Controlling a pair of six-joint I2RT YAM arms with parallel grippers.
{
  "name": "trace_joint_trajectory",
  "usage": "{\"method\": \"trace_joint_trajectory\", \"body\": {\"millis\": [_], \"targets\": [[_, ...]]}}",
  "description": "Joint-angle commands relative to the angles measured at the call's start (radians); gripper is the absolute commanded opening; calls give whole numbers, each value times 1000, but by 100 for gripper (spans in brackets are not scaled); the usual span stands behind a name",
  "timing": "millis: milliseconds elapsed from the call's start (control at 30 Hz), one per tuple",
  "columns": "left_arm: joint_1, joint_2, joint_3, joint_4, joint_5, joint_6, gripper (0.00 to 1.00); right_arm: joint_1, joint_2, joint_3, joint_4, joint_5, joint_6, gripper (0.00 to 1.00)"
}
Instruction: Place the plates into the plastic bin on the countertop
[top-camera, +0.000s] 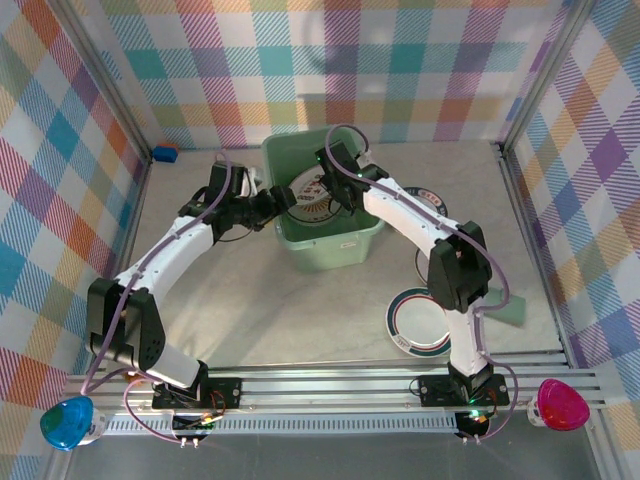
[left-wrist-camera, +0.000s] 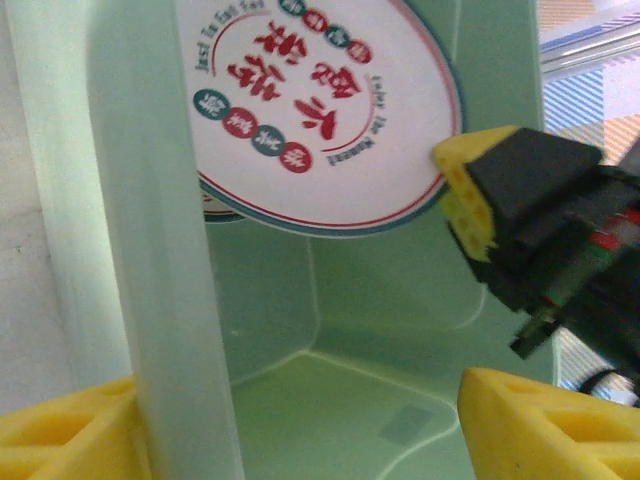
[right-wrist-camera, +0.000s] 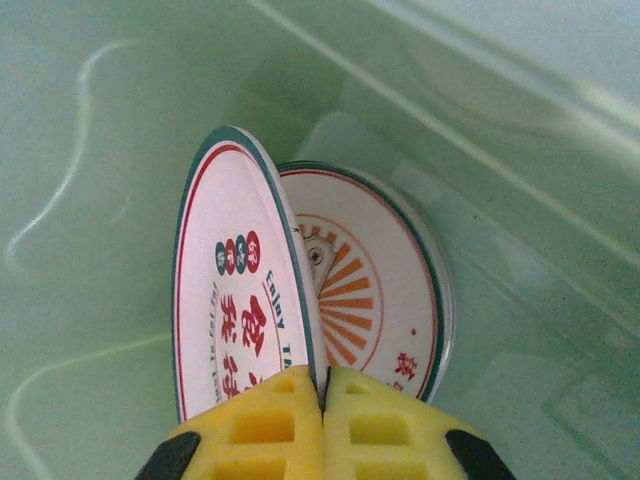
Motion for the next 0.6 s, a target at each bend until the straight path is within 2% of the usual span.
{"method": "trace_joint_trajectory", "body": {"millis": [0,167,567], "targets": [[-7,-52,22,-18,-16,37,74,10,23,44,-25,50,133,0],[-4,-86,32,-65,-45,77,75,25,84,87,-30,116,148,0],[8,-147,10,-120,-76,106,75,40,176,155,-86,123,237,0]]}}
